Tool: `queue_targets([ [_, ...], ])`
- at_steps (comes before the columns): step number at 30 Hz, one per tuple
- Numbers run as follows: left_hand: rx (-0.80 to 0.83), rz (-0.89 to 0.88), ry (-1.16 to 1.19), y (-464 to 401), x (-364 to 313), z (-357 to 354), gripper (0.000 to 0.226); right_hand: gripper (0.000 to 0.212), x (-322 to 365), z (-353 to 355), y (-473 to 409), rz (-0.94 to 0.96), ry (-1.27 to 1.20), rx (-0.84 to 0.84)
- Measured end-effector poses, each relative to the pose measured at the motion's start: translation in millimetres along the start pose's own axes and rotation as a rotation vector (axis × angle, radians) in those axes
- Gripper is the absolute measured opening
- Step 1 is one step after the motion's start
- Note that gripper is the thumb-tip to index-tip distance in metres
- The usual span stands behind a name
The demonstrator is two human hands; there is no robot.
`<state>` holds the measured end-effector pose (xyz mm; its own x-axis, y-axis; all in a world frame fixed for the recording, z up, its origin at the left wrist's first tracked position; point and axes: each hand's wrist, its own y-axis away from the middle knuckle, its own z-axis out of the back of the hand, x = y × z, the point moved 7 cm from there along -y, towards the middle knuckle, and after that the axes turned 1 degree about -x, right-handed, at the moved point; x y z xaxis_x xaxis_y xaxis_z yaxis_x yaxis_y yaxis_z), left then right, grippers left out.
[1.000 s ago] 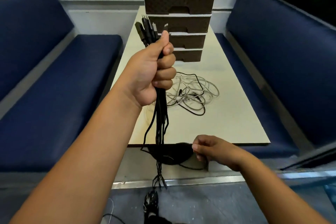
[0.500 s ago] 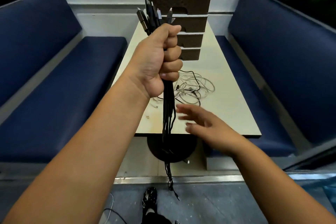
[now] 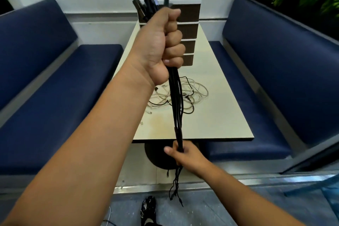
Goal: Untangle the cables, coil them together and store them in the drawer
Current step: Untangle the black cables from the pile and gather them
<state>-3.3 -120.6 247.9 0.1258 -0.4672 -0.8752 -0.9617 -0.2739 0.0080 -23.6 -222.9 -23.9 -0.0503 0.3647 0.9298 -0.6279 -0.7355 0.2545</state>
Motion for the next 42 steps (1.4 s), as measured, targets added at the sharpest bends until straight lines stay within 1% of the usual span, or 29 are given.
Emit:
queue_targets([
  [2,-0.004,-0.024,0.031,-1.5,-10.4,3.7,0.047,0.033,-43.5,-1.7,3.2,-0.087,0.146,0.072],
  [4,-0.002,-0.032,0.062,-2.5,-17.1,7.0,0.047,0.017,-72.7,-3.7,11.6,-0.189,0.347,0.236],
  [5,-0.002,-0.031,0.069,-3.0,-18.0,8.2,0.047,0.027,-80.4,-1.2,15.3,-0.243,0.457,0.324],
  [6,-0.005,-0.028,0.069,-3.4,-17.5,9.3,0.047,0.057,-81.5,5.9,18.0,-0.293,0.571,0.388],
  [7,-0.011,-0.025,0.063,-4.0,-15.7,10.7,0.047,0.085,-76.7,15.1,18.6,-0.323,0.632,0.424],
  [8,-0.016,-0.021,0.053,-4.8,-13.0,11.8,0.047,0.102,-61.8,24.3,18.3,-0.317,0.642,0.435],
  [9,-0.019,-0.014,0.043,-5.6,-9.0,12.7,0.047,0.110,-41.0,33.5,15.5,-0.261,0.600,0.419],
  [10,-0.019,-0.004,0.035,-6.5,-4.3,12.9,0.047,0.113,-13.5,40.9,14.1,-0.197,0.505,0.389],
  [11,-0.019,0.006,0.031,-7.6,1.5,12.4,0.047,0.109,16.3,45.3,13.0,-0.115,0.376,0.343],
  [12,-0.020,0.016,0.027,-8.2,7.1,11.6,0.047,0.099,47.6,47.8,13.5,-0.026,0.226,0.279],
  [14,-0.020,0.032,0.021,-9.6,16.2,8.7,0.048,0.061,97.7,51.1,13.2,0.160,-0.093,0.127],
  [15,-0.018,0.035,0.022,-10.5,17.9,8.0,0.048,0.041,115.3,50.6,13.5,0.232,-0.199,0.059],
  [16,-0.017,0.036,0.031,-11.5,17.2,8.5,0.048,0.025,124.8,46.9,12.8,0.273,-0.260,0.012],
  [17,-0.021,0.034,0.048,-12.4,14.1,11.8,0.049,0.017,126.2,39.8,10.3,0.279,-0.279,-0.010],
  [19,-0.036,0.019,0.091,-15.0,1.8,22.5,0.050,0.022,111.4,21.9,1.8,0.209,-0.197,0.002],
  [21,-0.058,-0.009,0.109,-17.5,-13.6,37.3,0.050,0.028,86.9,5.8,-5.3,0.116,-0.080,0.069],
  [23,-0.075,-0.036,0.121,-19.5,-26.2,52.4,0.049,0.025,68.2,-1.6,-10.6,0.069,0.005,0.138],
  [26,-0.108,-0.069,0.135,-26.0,-39.1,77.1,0.048,0.019,54.7,1.5,-23.4,0.073,0.112,0.210],
  [27,-0.123,-0.071,0.141,-29.1,-41.1,85.0,0.049,0.023,51.0,5.5,-30.0,0.069,0.144,0.217],
  [29,-0.156,-0.066,0.152,-38.1,-43.0,102.4,0.048,0.041,46.0,15.5,-47.5,0.049,0.217,0.210],
  [31,-0.182,-0.055,0.158,-48.4,-42.5,119.2,0.047,0.056,44.2,26.2,-66.9,0.032,0.254,0.168],
  [32,-0.190,-0.049,0.161,-52.9,-41.6,125.9,0.047,0.056,45.6,31.6,-75.4,0.034,0.256,0.127],
  [34,-0.201,-0.032,0.166,-63.8,-41.3,140.5,0.046,0.046,49.2,40.4,-97.5,0.036,0.293,0.011],
  [37,-0.205,-0.007,0.168,-80.0,-41.6,159.3,0.046,0.028,53.6,46.4,-130.4,0.040,0.506,-0.153],
  [39,-0.196,0.018,0.181,-92.0,-41.2,169.5,0.047,0.027,55.0,43.0,-150.7,0.057,0.659,-0.206],
  [42,-0.191,0.062,0.186,-108.4,-37.7,182.1,0.049,0.029,53.2,32.5,-172.2,0.125,0.800,-0.255],
])
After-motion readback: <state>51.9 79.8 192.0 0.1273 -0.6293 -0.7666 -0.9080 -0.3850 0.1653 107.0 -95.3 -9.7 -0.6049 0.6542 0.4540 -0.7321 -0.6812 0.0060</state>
